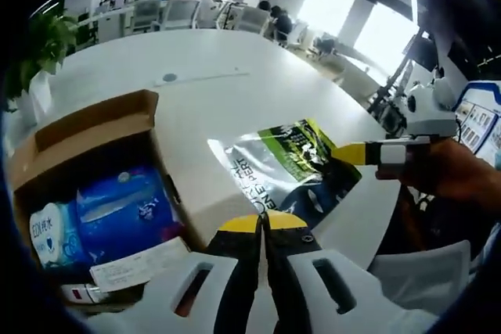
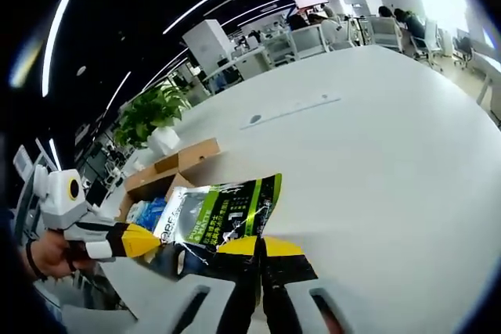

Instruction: Operate the shoe box by opening the lid, removing the specified soft item, and placing it in the target area until the item is outside and the box remains undamaged.

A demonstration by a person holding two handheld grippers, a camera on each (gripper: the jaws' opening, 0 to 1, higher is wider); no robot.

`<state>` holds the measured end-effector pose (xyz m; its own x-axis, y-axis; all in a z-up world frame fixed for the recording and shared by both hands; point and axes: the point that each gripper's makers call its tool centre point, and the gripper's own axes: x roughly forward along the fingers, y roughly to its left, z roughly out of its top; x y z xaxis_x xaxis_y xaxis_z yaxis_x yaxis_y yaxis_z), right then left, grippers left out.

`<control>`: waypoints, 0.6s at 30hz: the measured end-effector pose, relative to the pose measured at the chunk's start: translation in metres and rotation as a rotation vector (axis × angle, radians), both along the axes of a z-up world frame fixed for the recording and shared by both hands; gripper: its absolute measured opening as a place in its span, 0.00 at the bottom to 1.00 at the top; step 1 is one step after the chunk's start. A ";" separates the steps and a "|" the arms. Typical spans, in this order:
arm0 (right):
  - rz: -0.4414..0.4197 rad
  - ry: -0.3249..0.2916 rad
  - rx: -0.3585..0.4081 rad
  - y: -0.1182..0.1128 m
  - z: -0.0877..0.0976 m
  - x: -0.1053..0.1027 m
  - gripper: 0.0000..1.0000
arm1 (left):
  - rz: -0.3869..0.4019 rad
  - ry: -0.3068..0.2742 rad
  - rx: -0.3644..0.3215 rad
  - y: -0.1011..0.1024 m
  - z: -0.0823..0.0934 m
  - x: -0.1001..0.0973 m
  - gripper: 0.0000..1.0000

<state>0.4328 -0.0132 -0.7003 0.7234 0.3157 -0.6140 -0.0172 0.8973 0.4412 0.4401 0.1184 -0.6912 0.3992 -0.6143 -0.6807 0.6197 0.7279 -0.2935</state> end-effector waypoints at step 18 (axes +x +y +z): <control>0.019 0.015 0.003 -0.011 -0.012 0.034 0.00 | -0.104 -0.023 0.114 -0.014 -0.014 0.031 0.01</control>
